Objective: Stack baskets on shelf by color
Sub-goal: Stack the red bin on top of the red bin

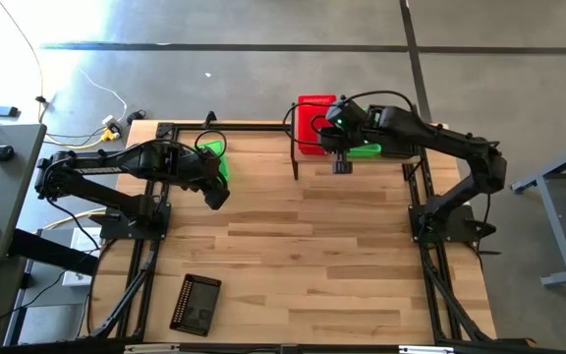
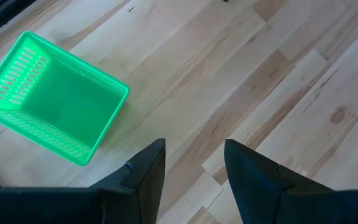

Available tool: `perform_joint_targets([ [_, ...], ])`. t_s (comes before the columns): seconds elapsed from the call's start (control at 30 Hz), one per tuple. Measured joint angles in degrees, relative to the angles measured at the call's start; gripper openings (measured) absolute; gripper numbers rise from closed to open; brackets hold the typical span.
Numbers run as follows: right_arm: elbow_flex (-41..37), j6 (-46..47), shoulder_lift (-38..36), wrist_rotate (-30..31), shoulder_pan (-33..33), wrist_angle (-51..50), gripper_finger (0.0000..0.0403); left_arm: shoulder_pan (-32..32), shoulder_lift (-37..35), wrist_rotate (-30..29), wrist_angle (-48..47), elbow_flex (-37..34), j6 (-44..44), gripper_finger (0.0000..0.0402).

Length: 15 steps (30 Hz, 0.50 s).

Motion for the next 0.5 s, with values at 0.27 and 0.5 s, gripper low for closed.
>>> perform_joint_targets([
  [0.27, 0.0, 2.0, 1.8, 0.4, 0.0, 0.1, 0.0, 0.0, 0.0, 0.0, 0.0, 0.0, 0.1, 0.0154],
  [0.5, 0.0, 3.2, 2.1, 0.4, 0.0, 0.1, 0.0, 0.0, 0.0, 0.0, 0.0, 0.0, 0.6, 0.0154],
])
